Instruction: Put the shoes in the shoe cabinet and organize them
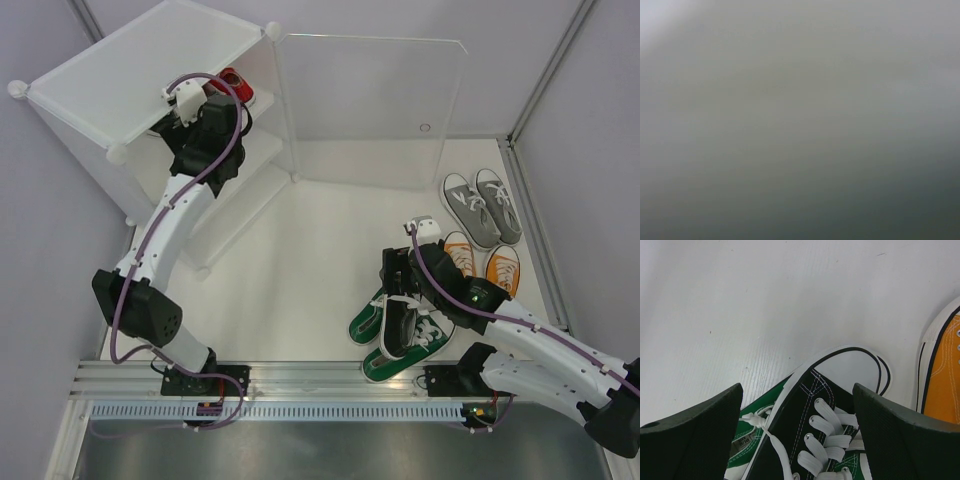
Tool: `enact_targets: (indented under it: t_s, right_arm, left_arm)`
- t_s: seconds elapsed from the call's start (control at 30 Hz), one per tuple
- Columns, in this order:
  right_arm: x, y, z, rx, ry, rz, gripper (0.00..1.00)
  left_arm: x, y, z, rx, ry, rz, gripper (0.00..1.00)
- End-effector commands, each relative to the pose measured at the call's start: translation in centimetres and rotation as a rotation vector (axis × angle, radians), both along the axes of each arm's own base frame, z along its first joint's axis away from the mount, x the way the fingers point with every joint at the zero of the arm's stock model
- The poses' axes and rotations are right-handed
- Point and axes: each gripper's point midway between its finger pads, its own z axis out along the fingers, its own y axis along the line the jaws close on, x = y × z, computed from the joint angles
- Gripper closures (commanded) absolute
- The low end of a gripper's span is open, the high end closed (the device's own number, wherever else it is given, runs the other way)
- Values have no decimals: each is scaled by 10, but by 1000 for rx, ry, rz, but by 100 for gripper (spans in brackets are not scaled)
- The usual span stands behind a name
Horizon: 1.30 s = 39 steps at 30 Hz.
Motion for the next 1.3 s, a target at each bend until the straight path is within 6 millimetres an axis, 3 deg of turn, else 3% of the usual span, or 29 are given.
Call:
enact_targets:
  t_s: [0.0,0.17,0.37,0.57,0.67,0.8,0.9,1.03,1.27]
  right_arm:
    - [3,1,23,29,-44,-1,6]
    - [1,-2,37,67,-48,-27,5]
    - [0,-28,48,45,-38,-180,5]
    - [-18,-64,17,-83,105,-366,3]
    - [-25,-71,4,-88,148,-410,6]
    - [-27,-69,-1,-47,186,-413,14]
    - [-29,-62,-4,-13,208,-393,17]
    - [-39,-49,-22,8,298,-351,17]
    - [-56,-45,-47,28,388,-334,20]
  left_arm:
    - [-9,0,-4,-61,-4,-42,0]
    - [-18,-22,-18,-113,39,-137,0]
    - [-39,-76,-40,-186,142,-350,0]
    - [-81,-158,-76,-240,317,-699,0]
    - [-108,-187,-100,-272,412,-843,0]
    - [-138,-190,-109,-271,455,-916,0]
    - [-145,-184,-100,-269,429,-915,0]
    - [-151,-176,-85,-263,392,-912,0]
    - [-166,-185,-92,-301,428,-991,0]
